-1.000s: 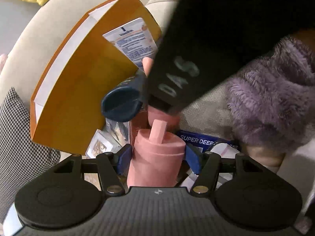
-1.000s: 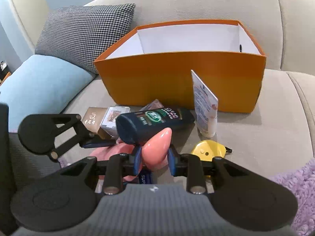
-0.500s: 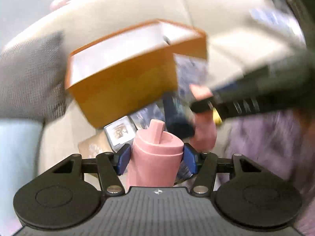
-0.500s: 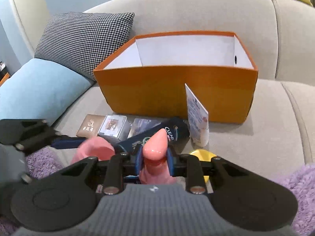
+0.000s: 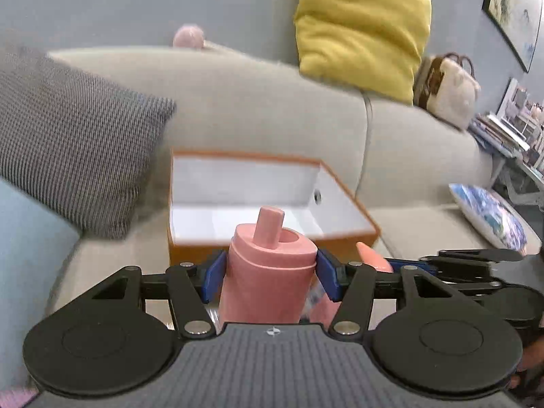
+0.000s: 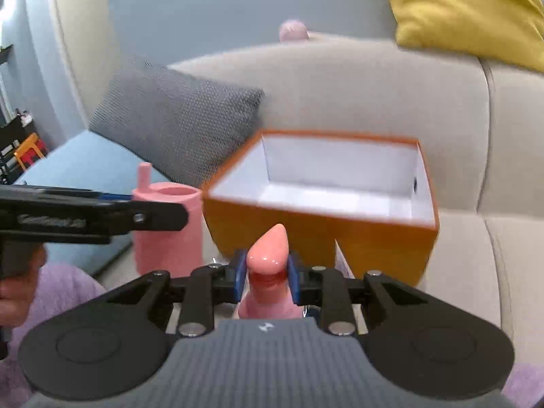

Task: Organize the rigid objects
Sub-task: 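Lower the pink cup into the orange box while the right tool lowers the bottle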

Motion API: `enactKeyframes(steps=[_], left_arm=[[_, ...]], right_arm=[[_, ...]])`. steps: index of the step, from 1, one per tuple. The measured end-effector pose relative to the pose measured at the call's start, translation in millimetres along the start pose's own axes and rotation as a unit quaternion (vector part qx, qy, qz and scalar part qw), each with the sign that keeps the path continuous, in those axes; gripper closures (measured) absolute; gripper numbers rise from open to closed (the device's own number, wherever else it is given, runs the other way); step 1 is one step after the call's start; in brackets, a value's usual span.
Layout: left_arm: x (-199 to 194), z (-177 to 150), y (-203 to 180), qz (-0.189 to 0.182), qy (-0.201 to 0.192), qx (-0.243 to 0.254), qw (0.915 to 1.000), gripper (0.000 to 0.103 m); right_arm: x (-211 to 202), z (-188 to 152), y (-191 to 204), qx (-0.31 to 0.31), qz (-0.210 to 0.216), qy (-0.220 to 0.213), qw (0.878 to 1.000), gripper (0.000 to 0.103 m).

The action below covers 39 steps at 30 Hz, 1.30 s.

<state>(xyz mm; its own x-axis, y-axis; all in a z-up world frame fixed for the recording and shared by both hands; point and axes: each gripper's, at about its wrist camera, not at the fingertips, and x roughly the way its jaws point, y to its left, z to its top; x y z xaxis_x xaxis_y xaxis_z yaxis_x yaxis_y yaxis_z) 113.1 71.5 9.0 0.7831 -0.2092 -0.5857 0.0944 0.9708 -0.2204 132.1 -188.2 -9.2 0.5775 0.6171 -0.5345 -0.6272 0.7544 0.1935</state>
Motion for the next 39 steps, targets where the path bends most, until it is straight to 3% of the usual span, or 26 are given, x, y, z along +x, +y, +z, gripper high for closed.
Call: enactKeyframes(steps=[8,13,25,32,39], left_arm=[[41,48,20,-0.027,-0.028,0.007,0.9992,0.037],[83,63,28,-0.031,-0.013,0.054,0.9980,0.037],[168,63,57,-0.062,0.039,0.140,0.9874,0.037],[204,67,61,-0.044,0.085,0.169,0.9810,0.037],[223,74,57,-0.026,0.126,0.226,0.9656,0.037]], right_arm=[[20,72,-14,-0.012,0.000,-0.034,0.999,0.077],[60,101,-33,-0.001,-0.025,-0.023,0.999,0.077],[161,100,-74,0.036,-0.028,0.058,0.997,0.077],[208,105,-93,0.075,-0.009,0.083,0.994,0.077],[241,118,-105,0.098,0.008,0.086,0.991,0.077]])
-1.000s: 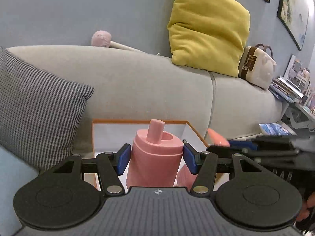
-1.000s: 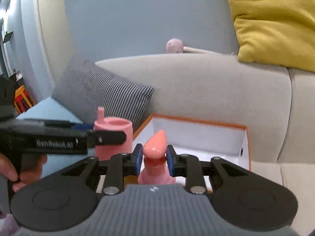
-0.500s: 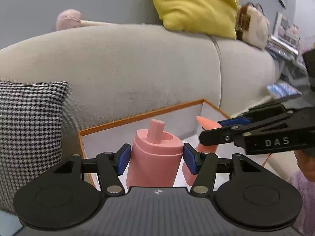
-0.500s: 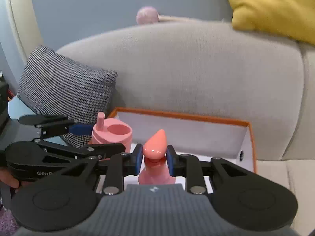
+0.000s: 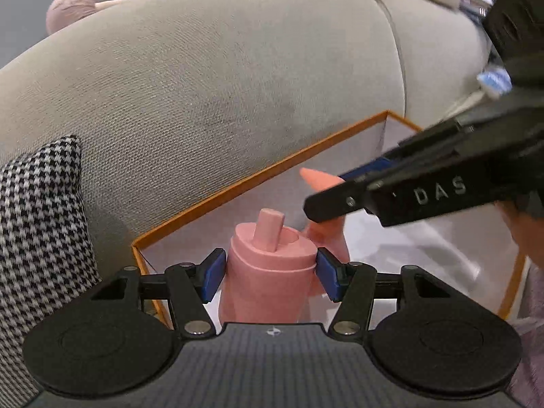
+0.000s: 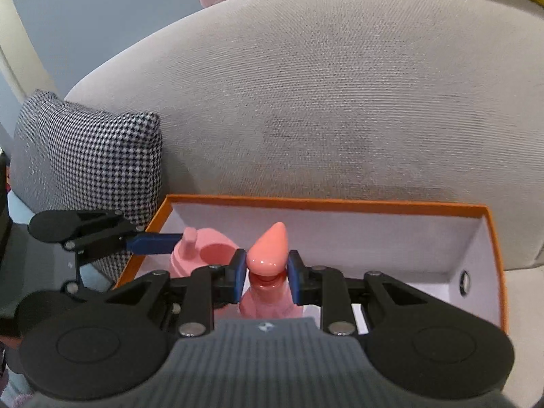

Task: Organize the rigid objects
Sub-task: 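Lower the pink cup into the orange box while the right tool lowers the bottle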

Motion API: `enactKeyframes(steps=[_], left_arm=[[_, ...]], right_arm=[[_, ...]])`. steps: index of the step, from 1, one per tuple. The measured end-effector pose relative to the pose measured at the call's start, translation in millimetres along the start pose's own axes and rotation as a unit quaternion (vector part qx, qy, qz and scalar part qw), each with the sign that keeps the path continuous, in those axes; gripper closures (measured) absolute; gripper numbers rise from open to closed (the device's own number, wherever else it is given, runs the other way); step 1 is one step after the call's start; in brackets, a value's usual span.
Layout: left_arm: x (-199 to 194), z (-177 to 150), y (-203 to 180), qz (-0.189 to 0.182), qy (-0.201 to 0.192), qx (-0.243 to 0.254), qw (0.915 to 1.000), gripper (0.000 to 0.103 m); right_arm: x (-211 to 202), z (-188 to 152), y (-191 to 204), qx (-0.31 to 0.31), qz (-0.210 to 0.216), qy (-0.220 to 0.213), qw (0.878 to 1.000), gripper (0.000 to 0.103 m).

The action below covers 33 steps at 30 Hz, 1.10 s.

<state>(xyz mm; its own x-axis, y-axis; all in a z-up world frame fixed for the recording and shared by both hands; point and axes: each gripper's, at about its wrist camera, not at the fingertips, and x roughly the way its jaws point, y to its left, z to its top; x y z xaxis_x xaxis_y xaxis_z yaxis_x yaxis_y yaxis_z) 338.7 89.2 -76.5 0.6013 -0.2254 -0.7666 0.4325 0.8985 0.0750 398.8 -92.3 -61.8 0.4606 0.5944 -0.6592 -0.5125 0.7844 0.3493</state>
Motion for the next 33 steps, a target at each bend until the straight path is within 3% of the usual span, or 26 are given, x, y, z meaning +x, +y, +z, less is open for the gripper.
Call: enactKeyframes(steps=[7,14,16,25,33], left_arm=[[17,3,-1,0.043,0.059,0.032,0.9968,0.040],[22,5,-4,0.051,0.074,0.034,0.9954,0.040],[26,16,-9,0.051,0.079,0.031,0.9951,0.036],[0,16,-10,0.033,0.052,0.055,0.9966,0.030],[-1,7,-34,0.069,0.050,0.123,0.9887,0.031]], right_arm=[[23,5,1,0.019,0.018,0.008,1.000,0.077],[29,5,6,-0.001,0.014,0.003,1.000,0.077],[31,4,10,-0.019,0.010,0.003,1.000,0.077],[49,2,21,-0.057,0.007,0.010,0.998,0.076],[55,-1,30,-0.105,0.021,0.020,0.994,0.075]])
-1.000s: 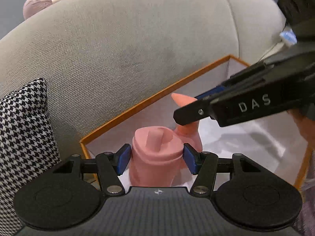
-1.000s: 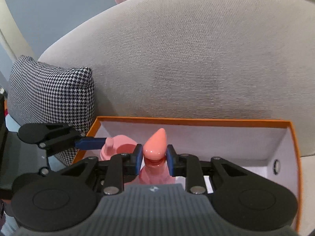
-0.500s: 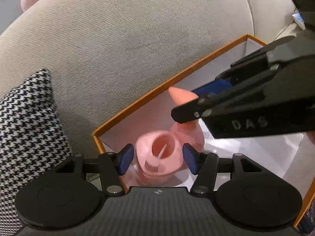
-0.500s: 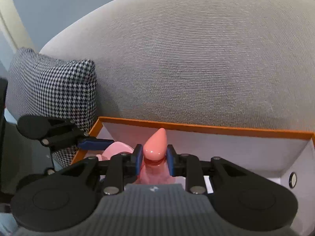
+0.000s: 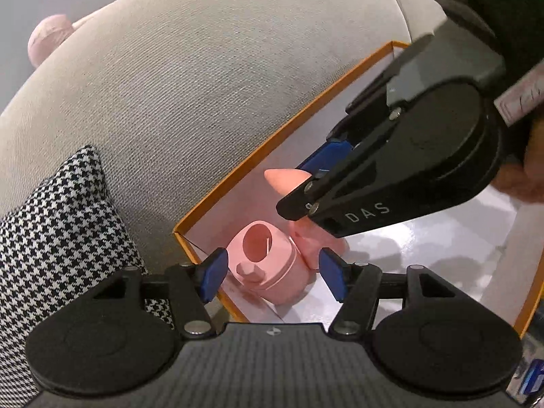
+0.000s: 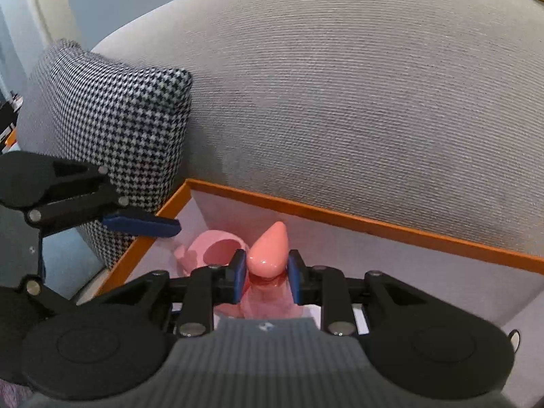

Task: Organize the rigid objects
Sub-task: 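Lower the pink cup into the orange box while the right tool lowers the bottle, then withdraw both open tools from the box back toward the remaining items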

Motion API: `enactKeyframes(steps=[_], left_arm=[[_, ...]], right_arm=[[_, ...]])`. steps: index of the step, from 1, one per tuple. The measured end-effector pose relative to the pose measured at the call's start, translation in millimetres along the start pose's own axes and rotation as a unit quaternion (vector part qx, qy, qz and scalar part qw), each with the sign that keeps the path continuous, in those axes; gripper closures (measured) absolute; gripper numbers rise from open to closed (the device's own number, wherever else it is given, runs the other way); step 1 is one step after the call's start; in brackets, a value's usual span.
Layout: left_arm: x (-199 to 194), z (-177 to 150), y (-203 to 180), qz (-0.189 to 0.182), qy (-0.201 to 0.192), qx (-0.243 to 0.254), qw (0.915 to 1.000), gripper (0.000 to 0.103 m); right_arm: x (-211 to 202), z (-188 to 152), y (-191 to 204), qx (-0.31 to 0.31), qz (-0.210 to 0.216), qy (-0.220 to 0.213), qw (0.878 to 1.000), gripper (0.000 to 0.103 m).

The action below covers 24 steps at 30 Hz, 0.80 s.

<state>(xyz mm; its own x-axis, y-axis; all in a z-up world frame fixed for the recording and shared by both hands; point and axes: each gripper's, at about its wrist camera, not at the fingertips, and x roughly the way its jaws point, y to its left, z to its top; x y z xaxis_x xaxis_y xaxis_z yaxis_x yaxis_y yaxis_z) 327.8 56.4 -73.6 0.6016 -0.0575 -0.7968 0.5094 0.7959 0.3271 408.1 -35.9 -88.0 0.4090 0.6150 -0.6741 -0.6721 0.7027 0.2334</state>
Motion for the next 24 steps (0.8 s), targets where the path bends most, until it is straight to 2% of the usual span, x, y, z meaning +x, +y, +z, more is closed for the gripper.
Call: enactKeyframes(steps=[5,13,16,18,19,21,22,24], left_arm=[[9,-1,-5,0.003,-0.006,-0.008,0.9999,0.036],[-34,-24,-3,0.001,-0.060,-0.061,0.9963,0.037],[-50,-35,-1,0.003,-0.074,-0.092,0.9930,0.037],[-55,-38,4,0.002,-0.072,-0.119,0.9903,0.037],[-56,-40,7,0.001,-0.064,-0.129,0.9895,0.039],[-50,-40,17,0.001,-0.043,-0.142,0.9890,0.050],[-50,-42,18,-0.002,-0.037,-0.150,0.9879,0.051],[-51,-48,24,-0.023,-0.026,-0.179,0.9833,0.061]], right_arm=[[-2,2,9,-0.031,0.011,0.006,0.999,0.068],[-14,-7,11,-0.055,0.002,0.043,0.998,0.063],[-8,-12,12,-0.062,0.005,0.070,0.996,0.063],[3,-15,20,-0.087,-0.009,0.097,0.991,0.063],[10,-18,24,-0.102,-0.019,0.110,0.989,0.063],[22,-21,29,-0.120,-0.024,0.130,0.984,0.064],[27,-22,31,-0.127,-0.023,0.137,0.982,0.065],[34,-22,33,-0.137,-0.026,0.143,0.980,0.071]])
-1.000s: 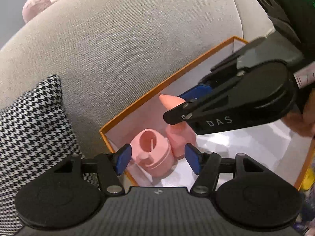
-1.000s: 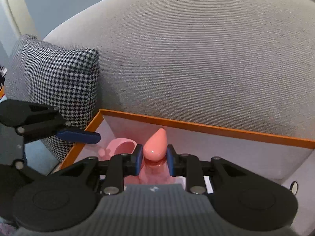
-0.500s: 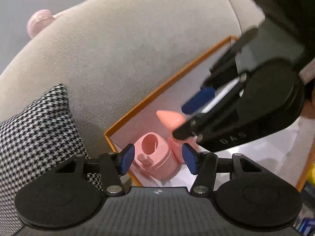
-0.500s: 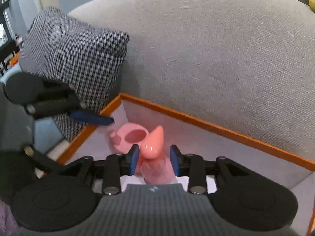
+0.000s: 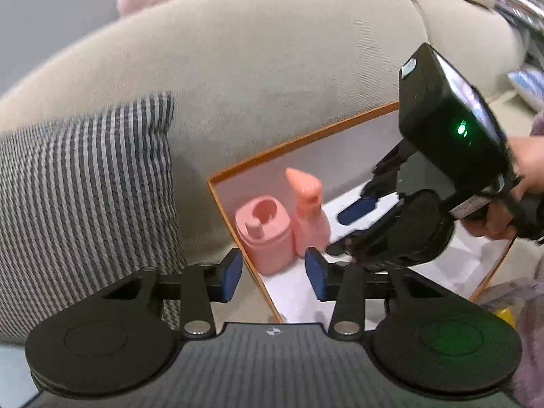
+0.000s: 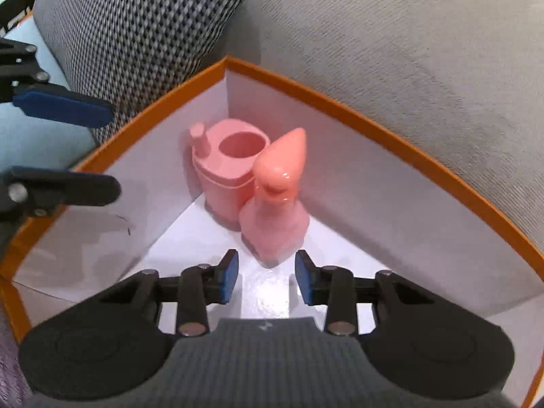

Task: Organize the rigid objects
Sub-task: 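Withdraw both open tools from the box back toward the remaining items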

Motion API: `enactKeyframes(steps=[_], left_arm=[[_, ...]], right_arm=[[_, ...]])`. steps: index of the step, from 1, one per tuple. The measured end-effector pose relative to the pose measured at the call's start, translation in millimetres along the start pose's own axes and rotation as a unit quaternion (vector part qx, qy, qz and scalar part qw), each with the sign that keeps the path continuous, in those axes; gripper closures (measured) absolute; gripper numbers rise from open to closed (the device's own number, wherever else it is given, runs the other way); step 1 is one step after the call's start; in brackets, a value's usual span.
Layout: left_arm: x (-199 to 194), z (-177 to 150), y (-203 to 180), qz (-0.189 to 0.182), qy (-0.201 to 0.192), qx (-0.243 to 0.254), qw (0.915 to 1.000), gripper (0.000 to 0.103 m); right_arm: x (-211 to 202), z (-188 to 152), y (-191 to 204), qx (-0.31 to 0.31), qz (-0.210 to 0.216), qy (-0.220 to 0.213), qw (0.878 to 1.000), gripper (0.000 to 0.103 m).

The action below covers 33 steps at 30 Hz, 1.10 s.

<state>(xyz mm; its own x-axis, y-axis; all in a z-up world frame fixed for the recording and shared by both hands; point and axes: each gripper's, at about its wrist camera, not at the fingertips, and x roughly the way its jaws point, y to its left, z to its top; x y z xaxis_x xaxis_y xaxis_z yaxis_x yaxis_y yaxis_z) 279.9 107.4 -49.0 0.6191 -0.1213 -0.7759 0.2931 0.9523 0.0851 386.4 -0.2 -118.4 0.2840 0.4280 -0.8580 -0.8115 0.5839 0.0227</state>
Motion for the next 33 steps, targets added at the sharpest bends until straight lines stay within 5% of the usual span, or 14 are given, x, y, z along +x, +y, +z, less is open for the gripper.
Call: enactKeyframes(steps=[3,12,20,27,33], left_arm=[[2,-6,9,-0.008,0.009,-0.023,0.9997,0.072],[-25,-21,13,-0.026,0.002,-0.064,0.9976,0.076],[-15,-11,11,-0.008,0.003,-0.056,0.9984,0.076],[-44,-13,-3,0.002,-0.033,-0.062,0.9976,0.076],[-89,-38,-17,-0.005,-0.045,-0.085,0.9953,0.076]], right_arm=[[7,6,0,-0.004,-0.001,0.003,1.000,0.082],[20,18,3,-0.059,-0.035,-0.006,0.998,0.085],[20,22,-2,-0.024,-0.026,0.000,0.999,0.084],[-40,4,6,-0.016,-0.023,-0.044,0.999,0.082],[-105,-30,24,0.034,-0.006,-0.108,0.994,0.068]])
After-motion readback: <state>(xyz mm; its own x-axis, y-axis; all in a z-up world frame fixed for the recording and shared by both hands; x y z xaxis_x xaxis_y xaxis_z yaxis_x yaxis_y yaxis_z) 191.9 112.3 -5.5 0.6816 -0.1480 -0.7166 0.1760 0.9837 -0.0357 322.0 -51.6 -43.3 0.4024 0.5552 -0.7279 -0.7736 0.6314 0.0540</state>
